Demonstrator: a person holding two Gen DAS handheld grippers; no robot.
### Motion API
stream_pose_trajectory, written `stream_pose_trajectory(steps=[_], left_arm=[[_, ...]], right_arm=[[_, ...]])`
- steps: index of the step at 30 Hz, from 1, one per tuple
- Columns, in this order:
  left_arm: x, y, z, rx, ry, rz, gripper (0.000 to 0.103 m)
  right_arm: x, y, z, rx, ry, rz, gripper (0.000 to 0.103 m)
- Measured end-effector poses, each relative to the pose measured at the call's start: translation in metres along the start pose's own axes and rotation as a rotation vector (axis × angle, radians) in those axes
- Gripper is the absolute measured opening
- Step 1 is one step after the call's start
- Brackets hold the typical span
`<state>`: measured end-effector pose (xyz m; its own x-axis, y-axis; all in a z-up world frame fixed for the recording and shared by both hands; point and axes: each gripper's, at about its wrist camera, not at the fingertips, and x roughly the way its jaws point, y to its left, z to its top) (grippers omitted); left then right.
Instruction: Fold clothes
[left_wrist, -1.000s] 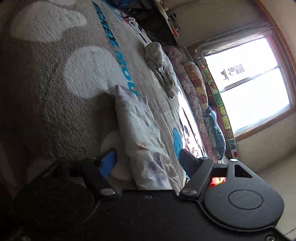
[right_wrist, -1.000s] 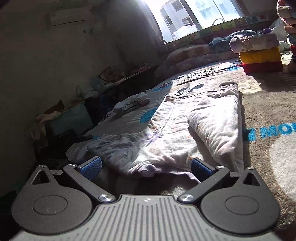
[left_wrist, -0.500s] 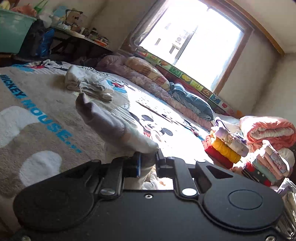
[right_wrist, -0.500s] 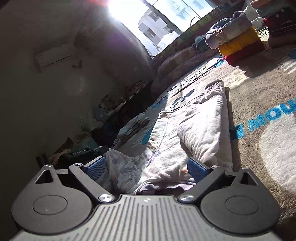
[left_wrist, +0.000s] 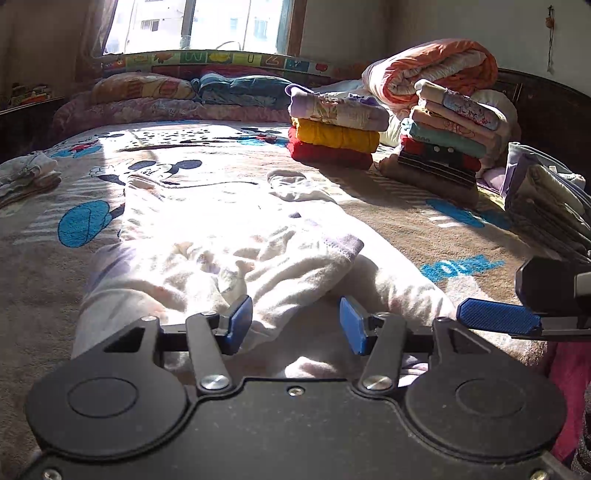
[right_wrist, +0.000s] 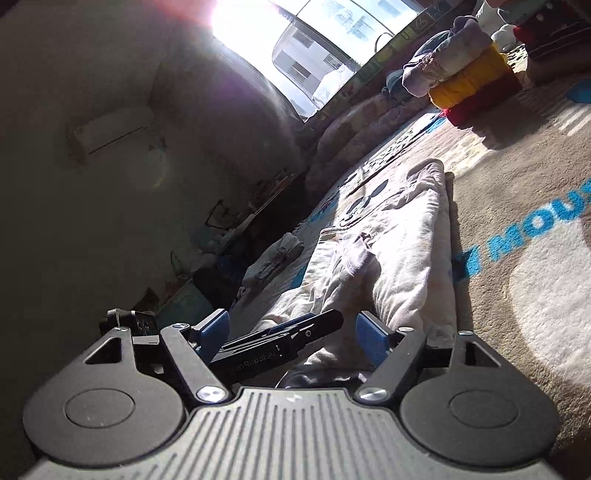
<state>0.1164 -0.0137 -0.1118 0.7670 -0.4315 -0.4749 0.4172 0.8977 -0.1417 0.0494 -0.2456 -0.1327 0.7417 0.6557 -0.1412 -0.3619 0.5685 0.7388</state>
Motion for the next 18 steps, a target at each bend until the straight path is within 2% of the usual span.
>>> stream_pose_trajectory(steps=[2,5,8,13,16,18], left_arm=[[-0.019,0.011,0.005,-0.033,-0.029,-0.010,0.067],[-0.046,0.040,0.005,-0.143,-0.068,-0.024,0.067],[-0.070,0.071,0.001,-0.249,-0.106,0.020,0.068],[-0.089,0.109,-0.008,-0.374,-0.141,0.108,0.068],[-0.093,0.117,-0.012,-0.402,-0.128,0.134,0.068],[-0.093,0.117,-0.013,-0.398,-0.108,0.140,0.070]], right_arm=[[0.008,0.000,-0.002,0.040,0.015,0.017,0.079],[0.024,0.004,-0.002,0.088,0.051,0.004,0.081],[0.040,0.006,-0.005,0.143,0.066,0.003,0.080],[0.071,0.012,-0.006,0.189,0.071,-0.109,0.075],[0.086,0.017,-0.001,0.181,0.043,-0.223,0.075],[0.095,0.019,0.001,0.179,0.039,-0.262,0.075]])
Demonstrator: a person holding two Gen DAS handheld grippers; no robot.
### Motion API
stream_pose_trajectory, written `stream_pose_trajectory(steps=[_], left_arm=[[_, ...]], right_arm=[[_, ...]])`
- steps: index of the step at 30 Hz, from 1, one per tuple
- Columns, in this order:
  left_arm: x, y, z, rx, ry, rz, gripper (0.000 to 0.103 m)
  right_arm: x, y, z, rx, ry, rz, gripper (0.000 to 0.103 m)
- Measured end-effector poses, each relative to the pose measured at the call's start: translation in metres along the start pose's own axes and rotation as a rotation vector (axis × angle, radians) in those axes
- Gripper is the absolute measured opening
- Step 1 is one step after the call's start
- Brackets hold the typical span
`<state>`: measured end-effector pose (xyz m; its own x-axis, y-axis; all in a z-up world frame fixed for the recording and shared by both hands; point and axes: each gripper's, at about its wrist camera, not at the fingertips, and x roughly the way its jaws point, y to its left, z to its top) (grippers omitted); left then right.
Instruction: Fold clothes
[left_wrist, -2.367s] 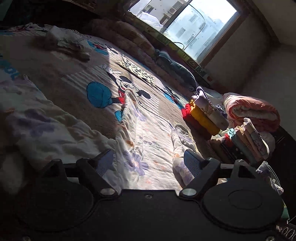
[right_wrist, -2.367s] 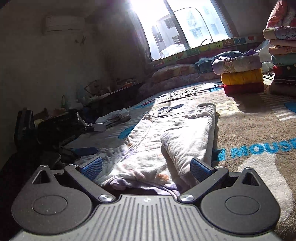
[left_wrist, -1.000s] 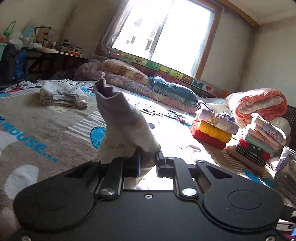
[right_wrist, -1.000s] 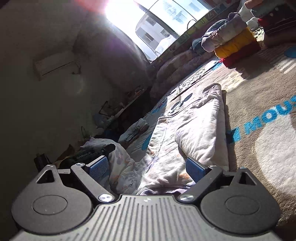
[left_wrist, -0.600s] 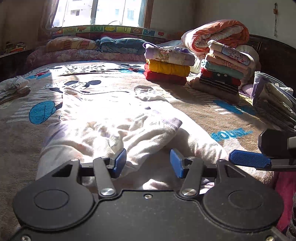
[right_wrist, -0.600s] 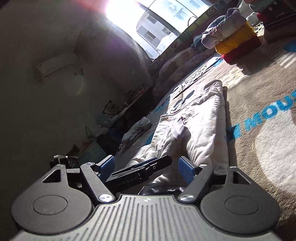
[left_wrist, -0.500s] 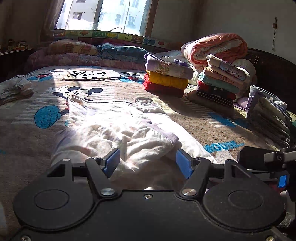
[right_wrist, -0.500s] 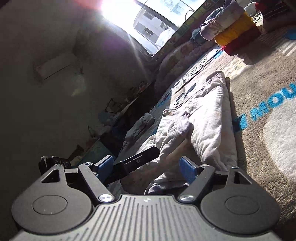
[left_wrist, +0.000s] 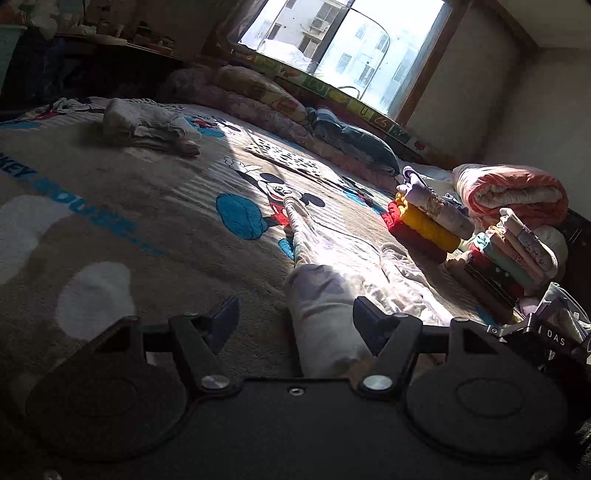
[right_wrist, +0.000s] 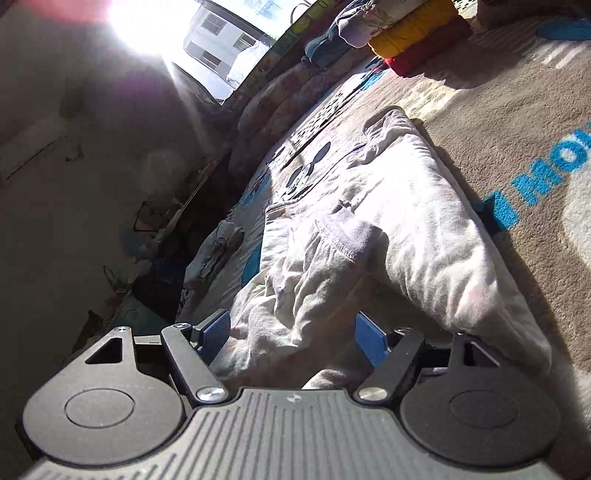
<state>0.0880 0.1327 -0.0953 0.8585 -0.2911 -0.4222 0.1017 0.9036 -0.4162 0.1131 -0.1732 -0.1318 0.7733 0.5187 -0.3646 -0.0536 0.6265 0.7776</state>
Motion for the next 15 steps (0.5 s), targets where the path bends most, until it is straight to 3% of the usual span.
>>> stream_pose_trajectory(steps=[6,11,15], left_arm=[[0.009,-0.018,-0.001,0.102,0.064,0.007,0.074],[0.011,-0.020,-0.008,0.167,0.094,-0.042,0.073],[0.015,-0.025,-0.014,0.219,0.128,-0.063,0.073]], right_arm=[[0.021,-0.006,-0.001,0.135,-0.011,-0.028,0.074],[0.036,-0.008,-0.004,0.204,-0.064,-0.044,0.048],[0.044,-0.007,-0.002,0.148,-0.089,-0.030,0.015]])
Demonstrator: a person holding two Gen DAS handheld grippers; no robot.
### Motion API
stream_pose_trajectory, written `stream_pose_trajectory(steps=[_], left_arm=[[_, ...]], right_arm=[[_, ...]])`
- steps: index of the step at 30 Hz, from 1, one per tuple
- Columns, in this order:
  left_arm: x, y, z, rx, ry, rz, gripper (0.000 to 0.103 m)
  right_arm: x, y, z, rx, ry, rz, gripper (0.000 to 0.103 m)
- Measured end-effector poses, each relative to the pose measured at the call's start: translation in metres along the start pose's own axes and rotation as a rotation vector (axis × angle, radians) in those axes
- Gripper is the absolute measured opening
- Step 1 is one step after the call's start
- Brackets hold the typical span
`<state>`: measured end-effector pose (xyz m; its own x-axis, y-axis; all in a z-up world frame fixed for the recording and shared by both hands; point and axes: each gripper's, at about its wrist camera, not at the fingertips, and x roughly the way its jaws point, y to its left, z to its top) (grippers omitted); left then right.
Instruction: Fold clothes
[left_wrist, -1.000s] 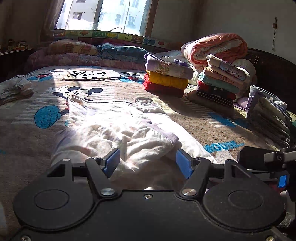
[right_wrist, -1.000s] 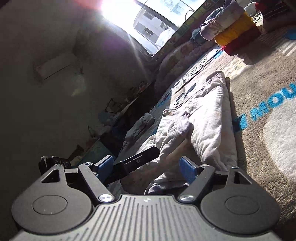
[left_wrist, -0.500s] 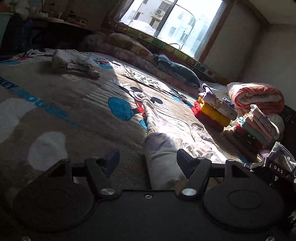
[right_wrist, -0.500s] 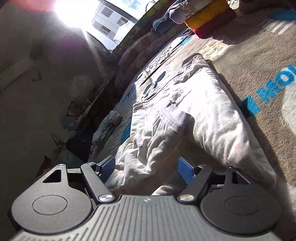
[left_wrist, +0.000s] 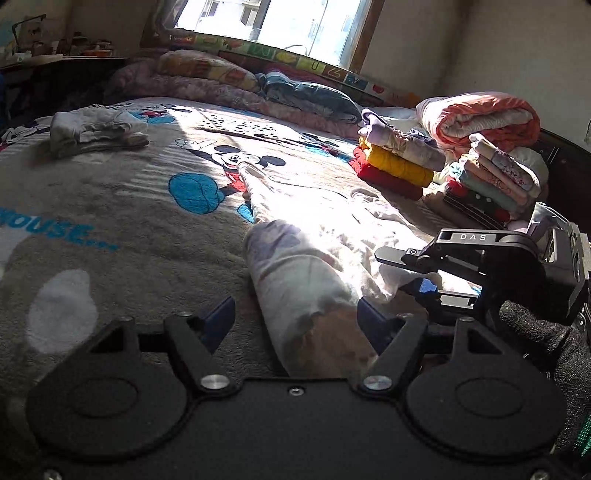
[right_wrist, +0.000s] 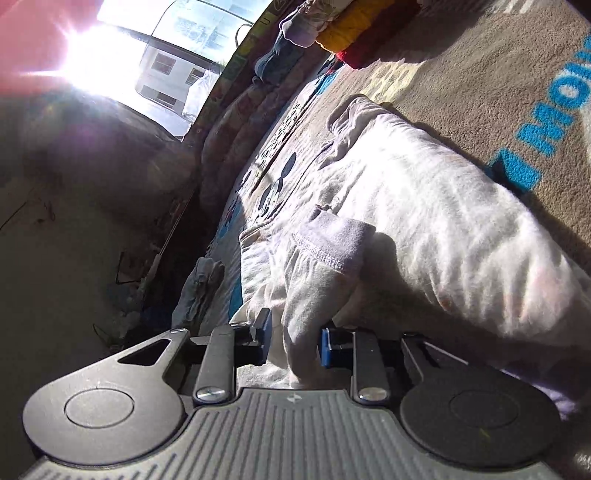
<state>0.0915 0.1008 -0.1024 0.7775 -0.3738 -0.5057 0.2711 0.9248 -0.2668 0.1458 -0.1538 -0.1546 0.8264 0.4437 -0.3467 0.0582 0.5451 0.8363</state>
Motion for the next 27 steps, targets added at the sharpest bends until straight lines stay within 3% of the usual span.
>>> stream_pose_trajectory(steps=[9,18,21,24,27], left_arm=[[0.006,-0.010,-0.005,0.051,0.012,-0.009,0.073],[0.012,-0.048,-0.008,0.200,-0.057,-0.003,0.072],[0.016,-0.062,-0.011,0.272,-0.069,0.001,0.065],[0.024,-0.075,-0.018,0.347,-0.045,-0.007,0.046],[0.032,-0.085,-0.024,0.416,-0.021,-0.004,0.039]], right_arm=[[-0.022,0.030,0.025,-0.190,-0.085,0.065,0.011],[-0.056,0.048,0.068,-0.363,-0.151,0.108,0.011],[-0.068,0.042,0.075,-0.383,-0.153,0.112,0.011],[-0.080,0.031,0.078,-0.402,-0.155,0.099,0.011],[-0.094,0.014,0.080,-0.385,-0.172,0.081,0.011]])
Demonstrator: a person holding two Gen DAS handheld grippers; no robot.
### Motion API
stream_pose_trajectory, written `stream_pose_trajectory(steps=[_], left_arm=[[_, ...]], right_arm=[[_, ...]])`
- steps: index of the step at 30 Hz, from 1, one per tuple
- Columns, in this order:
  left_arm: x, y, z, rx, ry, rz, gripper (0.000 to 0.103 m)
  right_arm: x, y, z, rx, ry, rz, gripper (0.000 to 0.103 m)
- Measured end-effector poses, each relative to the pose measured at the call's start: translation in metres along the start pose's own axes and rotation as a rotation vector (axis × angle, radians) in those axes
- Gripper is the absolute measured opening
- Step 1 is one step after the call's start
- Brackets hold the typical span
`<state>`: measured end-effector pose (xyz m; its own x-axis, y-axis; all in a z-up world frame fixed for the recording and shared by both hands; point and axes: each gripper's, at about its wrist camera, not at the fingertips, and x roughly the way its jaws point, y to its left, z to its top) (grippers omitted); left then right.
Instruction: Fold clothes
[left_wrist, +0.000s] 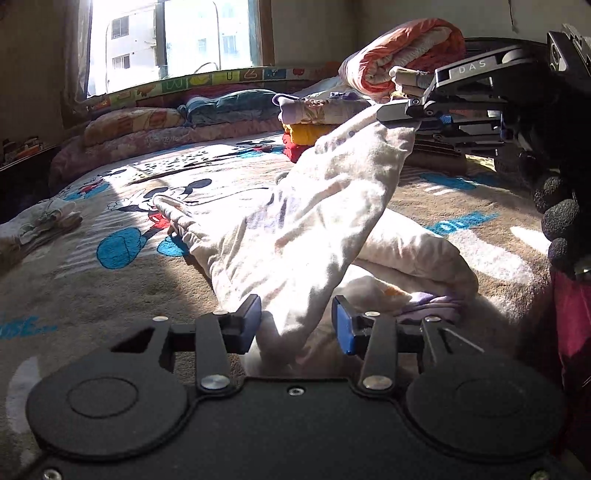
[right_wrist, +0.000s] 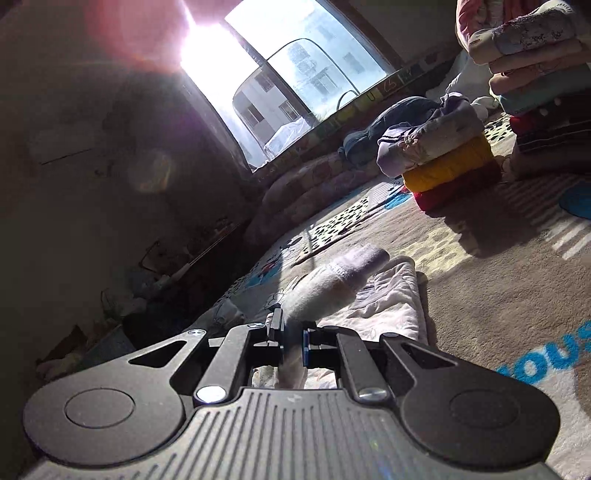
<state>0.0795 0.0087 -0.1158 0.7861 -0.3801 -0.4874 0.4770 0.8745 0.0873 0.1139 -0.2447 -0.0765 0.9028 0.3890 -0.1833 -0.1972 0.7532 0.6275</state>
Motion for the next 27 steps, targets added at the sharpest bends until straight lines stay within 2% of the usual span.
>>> stream_pose_trajectory(steps=[7,15,17,19,24,27], left_arm=[[0.007,-0.015,-0.005,0.042,0.014,-0.031,0.039],[0.013,-0.016,-0.010,0.063,0.064,-0.070,0.042],[0.002,-0.005,-0.007,0.017,0.047,-0.098,0.042],[-0.014,0.014,-0.005,-0.061,-0.002,-0.088,0.042],[-0.032,0.054,-0.003,-0.258,-0.119,0.033,0.034],[-0.027,0.052,-0.002,-0.264,-0.119,0.057,0.029]], right_arm=[[-0.017,-0.039,-0.005,0.061,-0.012,-0.064,0.010],[-0.018,-0.068,-0.020,0.087,0.006,-0.097,0.010],[-0.016,-0.081,-0.025,0.126,0.019,-0.098,0.011],[-0.015,-0.091,-0.028,0.151,0.030,-0.095,0.011],[-0.013,-0.093,-0.026,0.154,0.032,-0.057,0.011],[-0.013,-0.094,-0.029,0.168,0.034,-0.040,0.011]])
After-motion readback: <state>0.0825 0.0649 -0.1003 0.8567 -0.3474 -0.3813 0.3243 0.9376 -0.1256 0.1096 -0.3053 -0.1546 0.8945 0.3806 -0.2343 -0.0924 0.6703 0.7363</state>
